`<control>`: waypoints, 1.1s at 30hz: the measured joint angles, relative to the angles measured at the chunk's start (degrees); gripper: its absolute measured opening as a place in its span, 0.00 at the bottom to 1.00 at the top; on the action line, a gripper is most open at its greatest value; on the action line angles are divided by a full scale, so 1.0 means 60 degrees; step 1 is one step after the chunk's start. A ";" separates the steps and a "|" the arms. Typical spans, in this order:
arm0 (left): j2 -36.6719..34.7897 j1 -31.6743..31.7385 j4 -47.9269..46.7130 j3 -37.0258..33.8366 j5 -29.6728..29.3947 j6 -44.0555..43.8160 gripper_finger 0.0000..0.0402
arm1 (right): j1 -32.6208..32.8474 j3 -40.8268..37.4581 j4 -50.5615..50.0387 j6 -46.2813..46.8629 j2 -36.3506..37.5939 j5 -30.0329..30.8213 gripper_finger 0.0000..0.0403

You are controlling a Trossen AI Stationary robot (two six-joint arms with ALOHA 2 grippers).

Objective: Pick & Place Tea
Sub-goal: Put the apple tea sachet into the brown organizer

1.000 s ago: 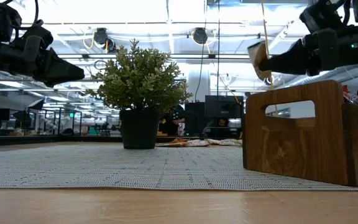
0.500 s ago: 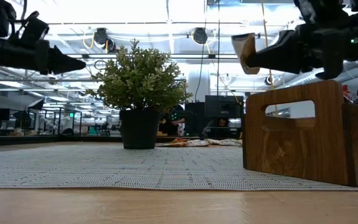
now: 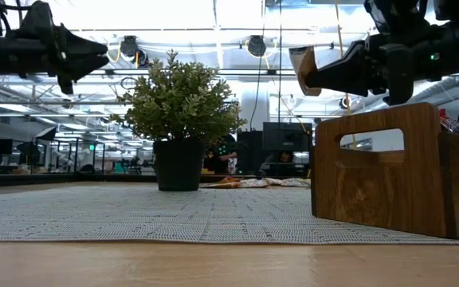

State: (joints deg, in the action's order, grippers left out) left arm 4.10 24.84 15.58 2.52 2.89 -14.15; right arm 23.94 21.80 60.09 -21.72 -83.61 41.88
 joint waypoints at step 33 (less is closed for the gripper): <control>1.2674 -0.7143 -0.1483 0.8777 -0.4730 0.4468 0.37 | -0.0674 -0.0004 0.0377 -0.0637 0.0004 0.0012 0.01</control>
State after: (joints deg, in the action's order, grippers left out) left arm 80.14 -18.02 6.68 55.19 -25.49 12.66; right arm 19.90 21.78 62.35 -25.54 -83.59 41.95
